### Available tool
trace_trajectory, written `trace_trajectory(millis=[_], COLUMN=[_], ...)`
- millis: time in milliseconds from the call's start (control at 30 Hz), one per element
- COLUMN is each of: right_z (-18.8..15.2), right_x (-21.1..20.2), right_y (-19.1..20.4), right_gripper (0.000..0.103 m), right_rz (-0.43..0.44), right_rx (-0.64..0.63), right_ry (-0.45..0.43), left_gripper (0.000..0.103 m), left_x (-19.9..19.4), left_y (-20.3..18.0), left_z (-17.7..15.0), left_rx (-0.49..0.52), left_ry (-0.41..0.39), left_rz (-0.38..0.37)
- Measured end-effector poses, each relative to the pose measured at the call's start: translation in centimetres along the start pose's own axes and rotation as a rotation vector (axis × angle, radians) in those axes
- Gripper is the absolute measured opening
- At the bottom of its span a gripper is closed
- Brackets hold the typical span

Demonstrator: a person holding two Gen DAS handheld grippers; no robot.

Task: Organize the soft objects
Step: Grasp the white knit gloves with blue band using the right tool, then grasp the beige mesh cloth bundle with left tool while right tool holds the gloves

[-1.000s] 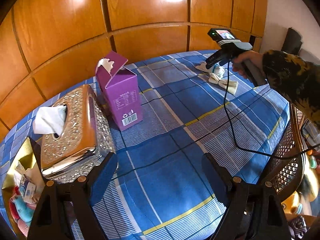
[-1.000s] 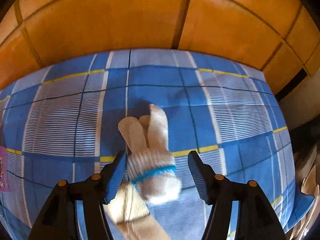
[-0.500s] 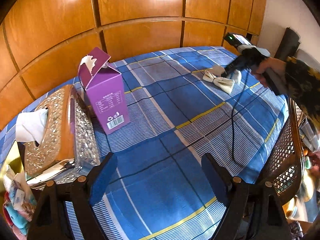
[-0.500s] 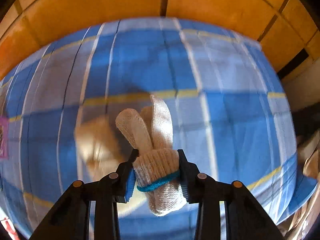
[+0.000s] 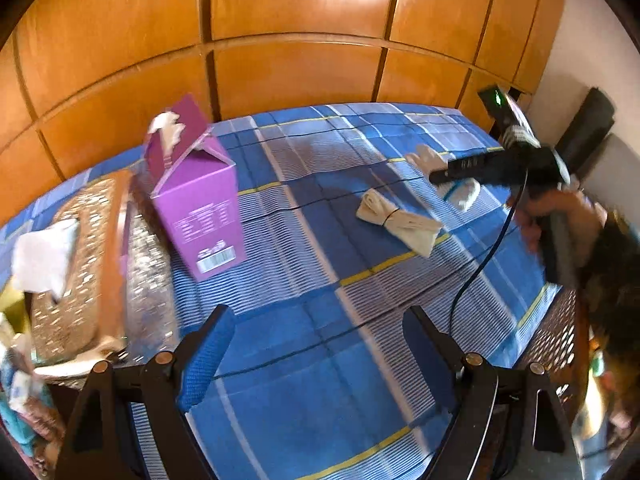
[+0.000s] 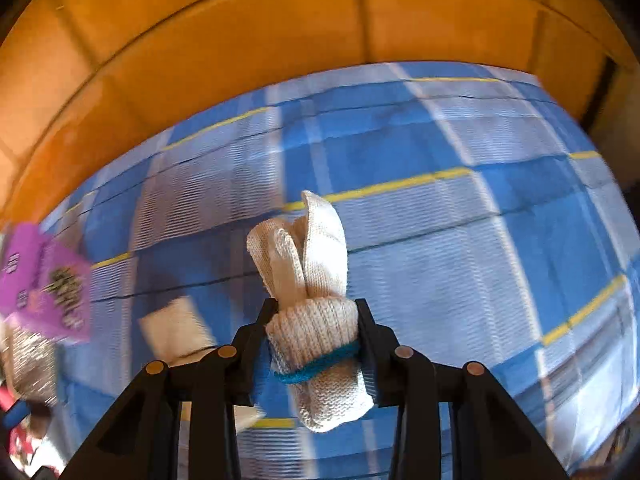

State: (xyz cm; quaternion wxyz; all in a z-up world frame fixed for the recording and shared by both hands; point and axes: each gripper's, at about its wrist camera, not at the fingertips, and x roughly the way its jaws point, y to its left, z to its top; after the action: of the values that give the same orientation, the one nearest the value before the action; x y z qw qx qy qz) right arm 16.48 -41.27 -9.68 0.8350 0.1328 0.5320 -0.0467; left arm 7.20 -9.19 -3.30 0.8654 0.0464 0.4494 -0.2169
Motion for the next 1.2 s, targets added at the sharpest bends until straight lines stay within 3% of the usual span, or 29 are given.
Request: trace_trajectory(millis=[67,133,367,567,767,867,967,1067,1133,1200], right_z=[0.7,0.9,1.2,1.4,1.5,1.5,1.4,1.2,1.1,1.0], right_x=[-0.2,-0.7,-1.5,-1.8,-2.1,-2.0,-1.7,-1.2,-0.9,-0.2], right_y=[-1.2,-2.6,-3.9,-4.2,-4.7,-4.5,-3.9,-2.9,-2.0,-1.1], right_gripper=[0.036,0.036,0.036,0.036,0.037,0.037,0.037,0.036,0.036,0.036], right_rz=[-0.044,-0.026,-0.006,-0.018,0.010,0.025,0.043,0.081,0.105,0.113], right_rx=[0.045,0.099,0.177,0.189,0.203,0.192,0.157,0.115,0.076,0.033], right_ry=[-0.024,-0.052,-0.075,-0.098,-0.111,-0.104,-0.086,-0.059,-0.040,0.000], left_gripper=[0.086,0.086,0.085,0.085,0.086,0.088,0.086,0.074,0.053,0.048], left_x=[1.3,3.0,8.6,13.2,17.6,19.2,18.8,17.8,17.2,16.7], left_y=[-0.4,-0.8,-3.7,-5.8,-7.3,-7.9,-8.5,-7.6,-6.5,-5.2], left_z=[0.9,2.0,5.7,9.1,10.0,9.6,8.7,7.7,7.4,7.1], left_rx=[-0.029,-0.084,-0.147,-0.208,-0.260,-0.225,-0.098,0.008,0.051,0.073], left_ry=[0.031,0.073,0.146,0.173,0.232,0.249,0.235,0.234,0.233,0.232], left_rz=[-0.027,-0.079,-0.110,-0.074,0.000,0.044,0.045,0.020,0.010,0.002])
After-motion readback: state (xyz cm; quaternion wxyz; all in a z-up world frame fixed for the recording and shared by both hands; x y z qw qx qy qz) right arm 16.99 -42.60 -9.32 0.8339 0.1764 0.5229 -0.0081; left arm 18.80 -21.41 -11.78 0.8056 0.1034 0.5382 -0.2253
